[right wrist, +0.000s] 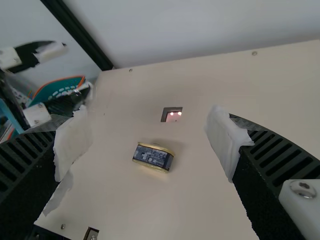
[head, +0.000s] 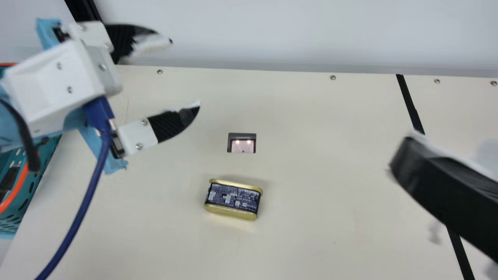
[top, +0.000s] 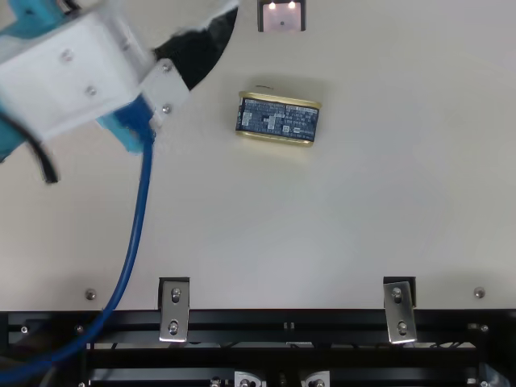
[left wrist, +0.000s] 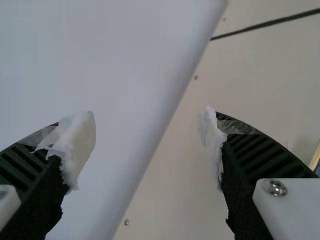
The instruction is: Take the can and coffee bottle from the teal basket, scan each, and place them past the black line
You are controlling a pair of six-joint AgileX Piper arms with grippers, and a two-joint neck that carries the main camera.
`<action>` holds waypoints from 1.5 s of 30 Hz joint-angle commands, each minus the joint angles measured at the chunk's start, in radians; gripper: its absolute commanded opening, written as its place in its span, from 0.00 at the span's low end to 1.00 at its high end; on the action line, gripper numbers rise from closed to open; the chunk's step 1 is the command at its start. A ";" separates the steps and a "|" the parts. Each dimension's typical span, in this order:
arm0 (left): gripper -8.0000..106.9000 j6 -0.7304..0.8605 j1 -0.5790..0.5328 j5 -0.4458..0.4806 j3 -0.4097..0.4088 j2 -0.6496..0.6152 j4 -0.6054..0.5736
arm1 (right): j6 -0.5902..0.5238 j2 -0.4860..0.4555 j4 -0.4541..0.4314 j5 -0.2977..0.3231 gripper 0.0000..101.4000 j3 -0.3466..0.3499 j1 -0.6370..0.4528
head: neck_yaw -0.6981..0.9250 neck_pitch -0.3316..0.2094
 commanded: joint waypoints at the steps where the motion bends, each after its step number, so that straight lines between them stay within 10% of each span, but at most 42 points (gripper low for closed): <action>1: 0.85 -0.001 0.001 -0.035 0.007 -0.065 -0.004 | -0.044 0.060 0.039 -0.002 1.00 0.001 -0.015 | -0.003 -0.002; 20: 0.85 -0.079 -0.036 -0.182 0.040 -0.170 0.034 | -0.156 0.147 0.086 0.005 1.00 -0.010 -0.046 | -0.003 -0.002; 35: 0.85 -0.195 -0.058 -0.387 0.143 -0.266 0.292 | -0.473 0.489 0.128 0.168 1.00 -0.190 0.004 | -0.003 -0.002; 45: 0.85 -0.381 -0.015 -0.447 0.266 -0.345 0.500 | -0.629 0.682 0.102 0.168 1.00 -0.173 0.087 | -0.003 -0.002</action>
